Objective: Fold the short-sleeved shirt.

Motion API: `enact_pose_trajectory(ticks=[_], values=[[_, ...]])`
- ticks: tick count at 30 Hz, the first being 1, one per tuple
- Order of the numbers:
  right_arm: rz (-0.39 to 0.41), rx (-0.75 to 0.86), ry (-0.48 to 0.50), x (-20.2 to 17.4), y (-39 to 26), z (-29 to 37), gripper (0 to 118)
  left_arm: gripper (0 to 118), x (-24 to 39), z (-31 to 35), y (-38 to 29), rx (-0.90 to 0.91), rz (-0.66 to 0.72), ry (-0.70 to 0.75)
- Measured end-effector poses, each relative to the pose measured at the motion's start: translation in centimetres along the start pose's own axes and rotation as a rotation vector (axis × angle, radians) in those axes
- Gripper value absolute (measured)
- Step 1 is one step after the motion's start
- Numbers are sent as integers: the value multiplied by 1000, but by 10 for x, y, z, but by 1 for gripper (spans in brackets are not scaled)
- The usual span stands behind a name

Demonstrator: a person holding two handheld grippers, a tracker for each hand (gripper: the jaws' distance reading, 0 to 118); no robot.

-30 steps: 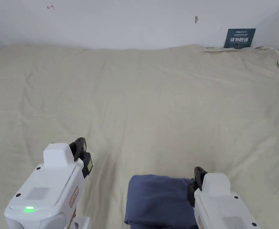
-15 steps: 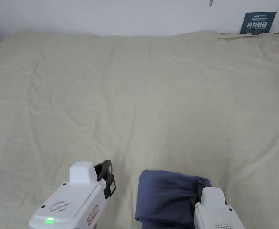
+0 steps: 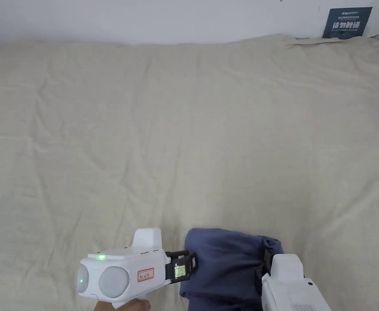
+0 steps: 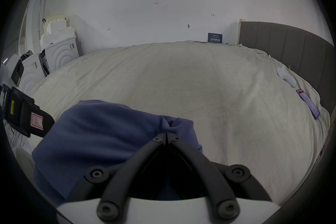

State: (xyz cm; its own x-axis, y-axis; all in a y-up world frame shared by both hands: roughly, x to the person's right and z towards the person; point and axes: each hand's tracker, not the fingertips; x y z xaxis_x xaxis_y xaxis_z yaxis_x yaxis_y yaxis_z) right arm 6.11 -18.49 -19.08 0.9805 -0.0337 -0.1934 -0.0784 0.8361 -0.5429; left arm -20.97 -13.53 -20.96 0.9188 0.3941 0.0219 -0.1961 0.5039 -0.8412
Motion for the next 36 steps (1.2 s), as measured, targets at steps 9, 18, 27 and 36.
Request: enact_pose_trajectory(ticks=[9,18,27,36], values=[[3,-6,12,2,0,-1,0,62,-12,-20,22,-120,21,-102],[16,-9,18,-3,5,5,0,83,-39,-5,42,-114,181,-291],[15,-11,18,-1,5,3,0,88,-26,-43,34,-223,146,-273],[16,-17,21,0,5,3,0,32,-19,-52,30,-225,140,-294]])
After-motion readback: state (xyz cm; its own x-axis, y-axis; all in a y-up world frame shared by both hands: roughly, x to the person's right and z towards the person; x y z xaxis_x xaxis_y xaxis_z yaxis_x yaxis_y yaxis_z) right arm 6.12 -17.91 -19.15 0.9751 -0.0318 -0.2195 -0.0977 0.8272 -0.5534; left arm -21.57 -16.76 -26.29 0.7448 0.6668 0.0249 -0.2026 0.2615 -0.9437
